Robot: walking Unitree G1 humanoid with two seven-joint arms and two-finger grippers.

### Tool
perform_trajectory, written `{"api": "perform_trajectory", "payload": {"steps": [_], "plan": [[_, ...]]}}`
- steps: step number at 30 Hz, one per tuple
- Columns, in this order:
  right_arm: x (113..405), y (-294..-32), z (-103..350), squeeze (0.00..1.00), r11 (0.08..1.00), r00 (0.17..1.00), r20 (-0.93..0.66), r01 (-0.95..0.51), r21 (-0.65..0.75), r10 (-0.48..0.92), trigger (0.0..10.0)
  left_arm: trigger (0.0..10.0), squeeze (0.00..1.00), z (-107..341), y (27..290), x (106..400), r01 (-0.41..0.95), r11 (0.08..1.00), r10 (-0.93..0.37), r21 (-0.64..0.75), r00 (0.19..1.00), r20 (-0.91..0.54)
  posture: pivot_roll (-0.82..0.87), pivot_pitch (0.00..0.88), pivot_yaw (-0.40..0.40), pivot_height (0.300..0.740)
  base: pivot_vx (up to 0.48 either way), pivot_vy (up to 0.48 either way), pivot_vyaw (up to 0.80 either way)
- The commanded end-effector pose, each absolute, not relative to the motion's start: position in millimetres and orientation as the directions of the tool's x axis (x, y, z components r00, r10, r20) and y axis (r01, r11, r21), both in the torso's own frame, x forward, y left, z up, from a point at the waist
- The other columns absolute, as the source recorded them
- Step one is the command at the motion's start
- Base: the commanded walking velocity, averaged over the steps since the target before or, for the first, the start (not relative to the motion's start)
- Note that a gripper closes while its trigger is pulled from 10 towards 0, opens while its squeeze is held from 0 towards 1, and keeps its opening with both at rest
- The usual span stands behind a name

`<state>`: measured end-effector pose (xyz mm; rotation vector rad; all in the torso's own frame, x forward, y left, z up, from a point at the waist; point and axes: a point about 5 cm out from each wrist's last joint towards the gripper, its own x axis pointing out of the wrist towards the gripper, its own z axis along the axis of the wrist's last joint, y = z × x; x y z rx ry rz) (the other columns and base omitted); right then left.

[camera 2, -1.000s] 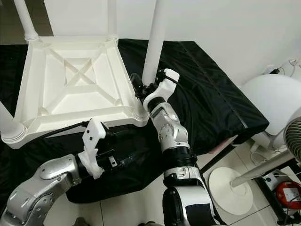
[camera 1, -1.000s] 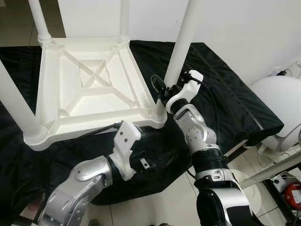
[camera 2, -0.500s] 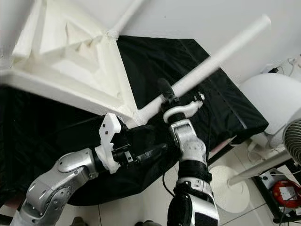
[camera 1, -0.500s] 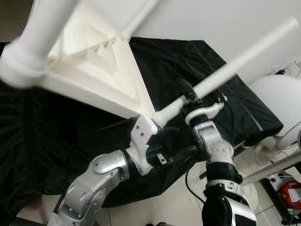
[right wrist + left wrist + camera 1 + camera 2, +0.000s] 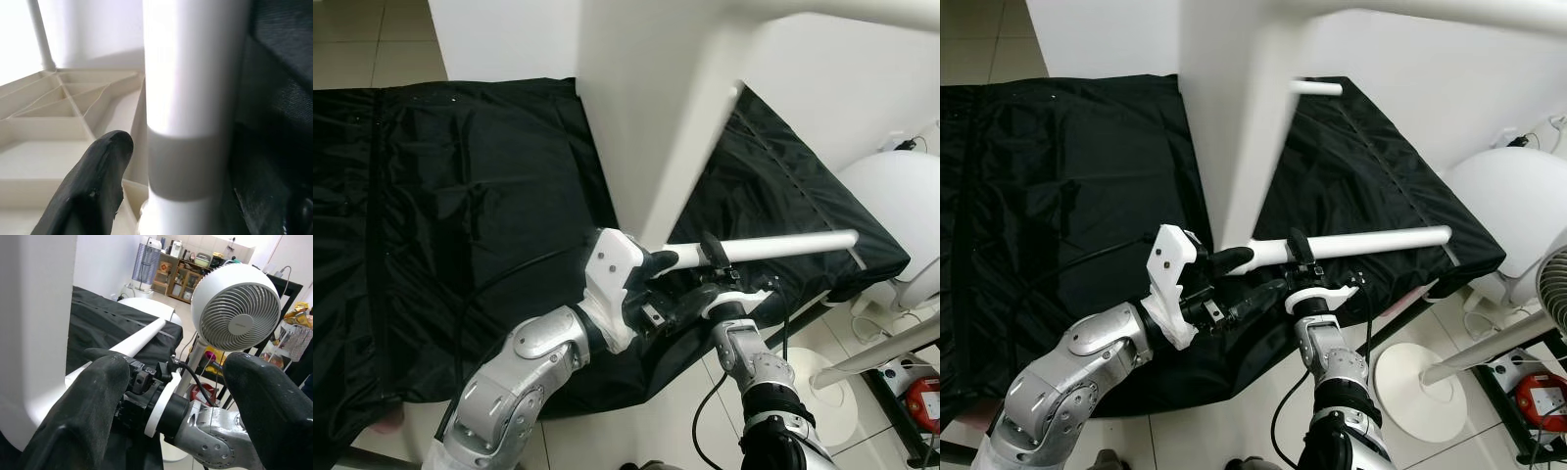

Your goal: Building children table

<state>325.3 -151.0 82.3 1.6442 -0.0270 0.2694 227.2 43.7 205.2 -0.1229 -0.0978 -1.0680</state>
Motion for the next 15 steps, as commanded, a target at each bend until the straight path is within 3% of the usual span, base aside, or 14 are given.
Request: {"api": "perform_trajectory", "payload": {"steps": [1, 5, 8, 10, 11, 12, 15], "plan": [[310.5, -149.4, 60.8, 0.0, -0.118, 0.98, 0.112, -0.093, 0.989, 0.164, 10.0, 10.0, 0.0, 204.4, 41.9, 227.7, 0.88, 0.472, -0.869, -0.052, 0.474, 0.138, 0.06, 0.134, -0.108, 0.74, 0.0, 0.0, 0.0], [268.3, -162.2, 54.1, 0.0, -0.078, 0.96, 0.172, -0.158, 0.984, 0.22, 10.0, 10.0, 0.0, 203.8, 42.7, 228.1, 0.873, 0.485, -0.862, -0.053, 0.488, 0.135, 0.05, 0.142, -0.107, 0.74, 0.0, 0.0, 0.0], [262.4, -164.3, 52.6, 0.0, -0.08, 0.96, 0.174, -0.16, 0.984, 0.22, 10.0, 10.0, 0.0, 203.8, 42.9, 228.2, 0.872, 0.488, -0.861, -0.053, 0.49, 0.135, 0.05, 0.143, -0.106, 0.74, 0.0, 0.0, 0.0], [232.8, -177.9, 48.8, 0.0, -0.071, 0.963, 0.176, -0.165, 0.984, 0.205, 10.0, 10.0, 0.0, 204.0, 46.3, 229.0, 0.866, 0.497, -0.857, -0.048, 0.499, 0.128, 0.05, 0.155, -0.107, 0.74, 0.0, 0.0, 0.0], [232.8, -177.9, 48.8, 0.0, -0.071, 0.963, 0.176, -0.165, 0.984, 0.205, 10.0, 10.0, 0.0, 204.0, 46.3, 229.0, 0.866, 0.497, -0.857, -0.048, 0.499, 0.128, 0.05, 0.155, -0.107, 0.74, 0.0, 0.0, 0.0], [204.6, -190.4, 49.4, 0.0, -0.043, 0.959, 0.186, -0.182, 0.982, 0.214, 10.0, 10.0, 0.0, 205.3, 49.9, 229.9, 0.86, 0.508, -0.851, -0.047, 0.51, 0.127, 0.05, 0.161, -0.106, 0.74, 0.0, 0.0, 0.0], [194.5, -195.4, 47.5, 0.0, -0.017, 0.959, 0.171, -0.171, 0.985, 0.227, 10.0, 10.0, 0.0, 205.6, 51.4, 230.1, 0.858, 0.511, -0.849, -0.051, 0.513, 0.127, 0.04, 0.164, -0.1, 0.74, 0.0, 0.0, 0.0]]}}
